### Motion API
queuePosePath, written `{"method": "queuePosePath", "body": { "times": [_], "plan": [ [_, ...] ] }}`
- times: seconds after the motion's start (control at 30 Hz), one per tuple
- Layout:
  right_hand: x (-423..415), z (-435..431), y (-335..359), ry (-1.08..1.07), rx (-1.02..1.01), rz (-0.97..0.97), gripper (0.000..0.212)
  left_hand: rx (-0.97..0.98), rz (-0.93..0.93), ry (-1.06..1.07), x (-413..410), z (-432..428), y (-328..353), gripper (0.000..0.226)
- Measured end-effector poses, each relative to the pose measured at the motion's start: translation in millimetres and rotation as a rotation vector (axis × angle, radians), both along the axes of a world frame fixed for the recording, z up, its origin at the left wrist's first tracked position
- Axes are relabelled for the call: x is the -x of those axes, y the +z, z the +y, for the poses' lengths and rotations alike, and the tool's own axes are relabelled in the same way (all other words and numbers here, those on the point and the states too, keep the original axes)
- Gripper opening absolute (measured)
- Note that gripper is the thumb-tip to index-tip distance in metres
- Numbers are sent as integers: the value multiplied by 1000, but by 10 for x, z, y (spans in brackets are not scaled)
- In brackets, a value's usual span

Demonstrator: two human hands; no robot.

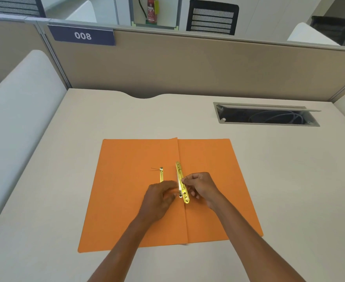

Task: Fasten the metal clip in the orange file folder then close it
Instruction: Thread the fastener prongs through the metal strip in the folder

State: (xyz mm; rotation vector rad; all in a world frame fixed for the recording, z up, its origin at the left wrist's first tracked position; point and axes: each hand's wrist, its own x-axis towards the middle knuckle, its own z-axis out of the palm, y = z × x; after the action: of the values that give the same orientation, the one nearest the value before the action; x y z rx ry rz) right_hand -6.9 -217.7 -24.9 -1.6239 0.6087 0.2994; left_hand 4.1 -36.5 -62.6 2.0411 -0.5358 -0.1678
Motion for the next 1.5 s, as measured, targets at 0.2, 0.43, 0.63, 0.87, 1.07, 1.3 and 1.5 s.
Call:
{"method": "queuePosePath", "body": {
  "times": [0.2, 0.43, 0.63, 0.87, 1.07, 1.3, 1.5],
  "plan": [
    [-36, -16, -7, 19, -9, 16, 10, 43, -80, -45, 121, -33, 24, 13],
    [-82, -53, 49, 15, -47, 15, 13, 62, -44, 78, 156, -83, -12, 10],
    [-117, -56, 72, 8, -135, 15, 9, 33, -112, 84, 176, -119, -20, 11],
    [-137, -38, 77, -21, -236, 31, 8, -30, -166, 105, 160, -167, -50, 8],
    [-128, -12, 80, -33, -270, 32, 9, -39, -175, 141, 165, -206, -47, 8],
    [-130, -4, 88, -36, -265, 31, 10, -36, -187, 143, 172, -215, -18, 11],
    [-140, -8, 98, -39, -243, 35, 13, -34, -205, 140, 171, -214, -11, 13]
  ]
}}
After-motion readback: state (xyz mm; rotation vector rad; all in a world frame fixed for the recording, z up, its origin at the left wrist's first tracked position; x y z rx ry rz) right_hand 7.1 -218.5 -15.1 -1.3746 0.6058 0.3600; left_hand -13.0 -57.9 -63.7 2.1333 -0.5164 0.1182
